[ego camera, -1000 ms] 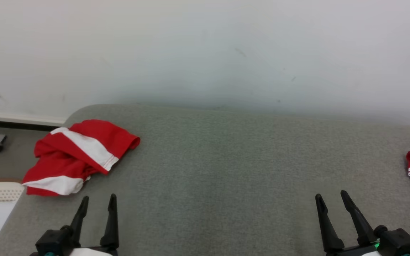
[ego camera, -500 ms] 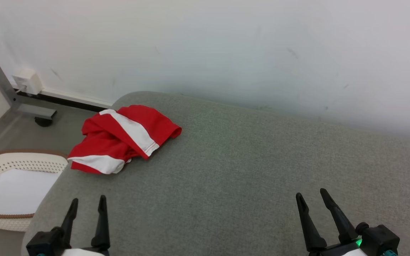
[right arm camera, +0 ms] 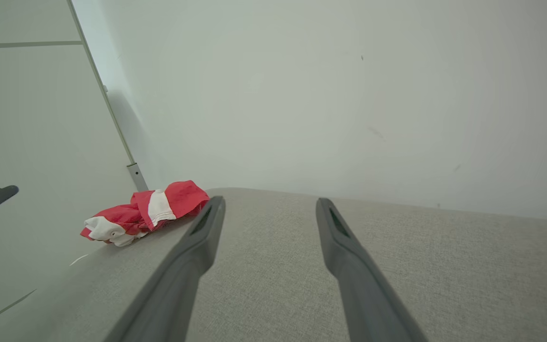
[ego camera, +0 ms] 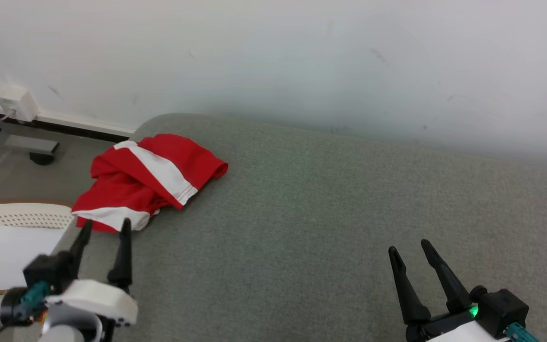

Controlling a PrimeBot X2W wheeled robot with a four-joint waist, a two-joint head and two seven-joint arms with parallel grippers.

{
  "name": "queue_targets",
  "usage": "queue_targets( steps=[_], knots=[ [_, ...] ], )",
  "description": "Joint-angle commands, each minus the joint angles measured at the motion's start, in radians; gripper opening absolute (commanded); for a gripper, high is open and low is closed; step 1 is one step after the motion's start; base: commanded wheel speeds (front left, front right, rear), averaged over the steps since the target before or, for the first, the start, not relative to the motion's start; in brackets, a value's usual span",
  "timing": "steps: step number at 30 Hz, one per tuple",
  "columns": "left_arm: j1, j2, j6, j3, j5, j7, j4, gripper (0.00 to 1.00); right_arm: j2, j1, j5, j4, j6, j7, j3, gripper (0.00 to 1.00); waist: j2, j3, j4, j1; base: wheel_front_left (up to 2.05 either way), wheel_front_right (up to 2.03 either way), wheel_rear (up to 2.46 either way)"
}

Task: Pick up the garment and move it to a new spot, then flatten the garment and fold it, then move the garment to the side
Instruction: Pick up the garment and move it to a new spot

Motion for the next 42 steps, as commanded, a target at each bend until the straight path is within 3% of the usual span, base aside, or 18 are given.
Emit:
queue_targets(
  steps=[1,11,22,28,32,33,35,36,42],
  knots=[
    [-0.035,0.017,-0.002,0.0,0.0,0.015,0.005,1.0,-0.005,-0.018,-0.008,-0.005,-0.002,-0.002,0.0,1.0,0.0,0.034,-0.029,0.0,0.0,0.0,0.0],
    [-0.327,0.17,-0.007,0.016,-0.109,0.225,0.146,1.0,0.003,-0.105,-0.023,-0.012,-0.002,-0.003,0.007,1.0,0.0,0.202,-0.171,0.0,0.0,0.0,0.0],
    [-0.502,0.347,-0.007,0.062,-0.214,0.295,0.489,1.0,0.015,-0.184,-0.04,-0.029,-0.002,-0.002,0.015,1.0,0.0,0.346,-0.335,0.0,0.0,0.0,0.0],
    [-0.546,0.386,0.001,0.067,-0.229,0.344,0.675,1.0,0.018,-0.198,-0.042,-0.032,-0.002,-0.002,0.021,1.0,0.0,0.389,-0.386,0.0,0.0,0.0,0.0],
    [-0.544,0.371,0.001,0.049,-0.229,0.441,0.793,1.0,0.02,-0.193,-0.041,-0.028,-0.002,-0.002,0.015,1.0,0.0,0.39,-0.399,0.0,0.0,0.0,0.0],
    [-0.546,0.362,0.0,0.047,-0.236,0.454,0.812,0.91,0.02,-0.191,-0.041,-0.025,-0.002,-0.002,0.014,1.0,0.0,0.386,-0.4,0.0,0.0,0.0,0.0],
    [-0.548,0.359,-0.002,0.044,-0.238,0.454,0.835,0.09,0.02,-0.184,-0.041,-0.019,-0.002,-0.002,0.011,1.0,0.0,0.375,-0.4,0.0,0.0,0.0,0.0],
    [-0.55,0.357,-0.003,0.041,-0.24,0.447,0.842,0.0,0.02,-0.182,-0.04,-0.017,-0.002,-0.002,0.009,1.0,0.0,0.369,-0.399,0.0,0.0,0.0,0.0],
    [-0.564,0.369,-0.007,0.011,-0.229,0.351,0.825,0.0,0.02,-0.168,-0.03,-0.005,-0.002,-0.002,0.01,1.0,0.0,0.3,-0.383,0.0,0.0,0.0,0.0]
  ],
)
